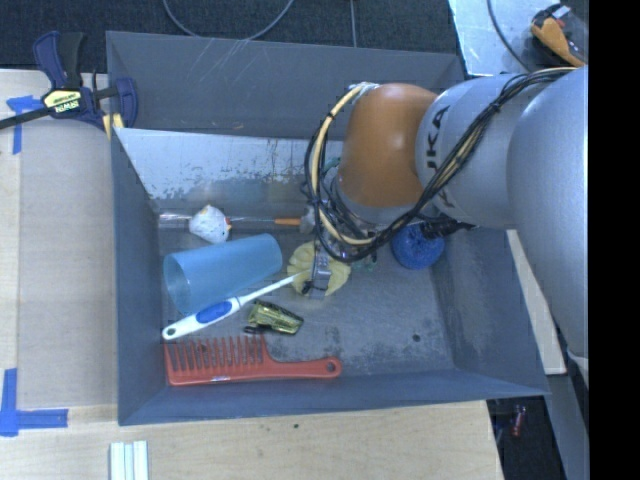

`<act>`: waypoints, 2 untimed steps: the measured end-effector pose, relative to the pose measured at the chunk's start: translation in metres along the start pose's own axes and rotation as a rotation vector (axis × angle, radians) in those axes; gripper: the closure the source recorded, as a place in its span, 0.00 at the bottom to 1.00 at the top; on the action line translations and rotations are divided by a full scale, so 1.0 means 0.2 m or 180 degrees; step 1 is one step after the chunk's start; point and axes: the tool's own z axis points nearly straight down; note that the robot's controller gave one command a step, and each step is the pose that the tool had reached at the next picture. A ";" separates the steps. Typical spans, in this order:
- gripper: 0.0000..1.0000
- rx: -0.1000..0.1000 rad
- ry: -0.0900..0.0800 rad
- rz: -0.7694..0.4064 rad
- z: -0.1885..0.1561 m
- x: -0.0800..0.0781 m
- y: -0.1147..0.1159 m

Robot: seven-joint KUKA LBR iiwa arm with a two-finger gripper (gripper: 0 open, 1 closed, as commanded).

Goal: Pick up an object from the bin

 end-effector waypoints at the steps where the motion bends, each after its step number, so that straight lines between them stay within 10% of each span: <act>1: 0.00 -0.0002 -0.0054 -0.0745 0.14 -0.14 -0.06; 2: 1.00 -0.0007 -0.0025 0.0225 0.14 -0.03 -0.11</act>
Offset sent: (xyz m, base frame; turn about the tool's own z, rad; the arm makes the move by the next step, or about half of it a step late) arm 0.0023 -0.0239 -0.0292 0.0731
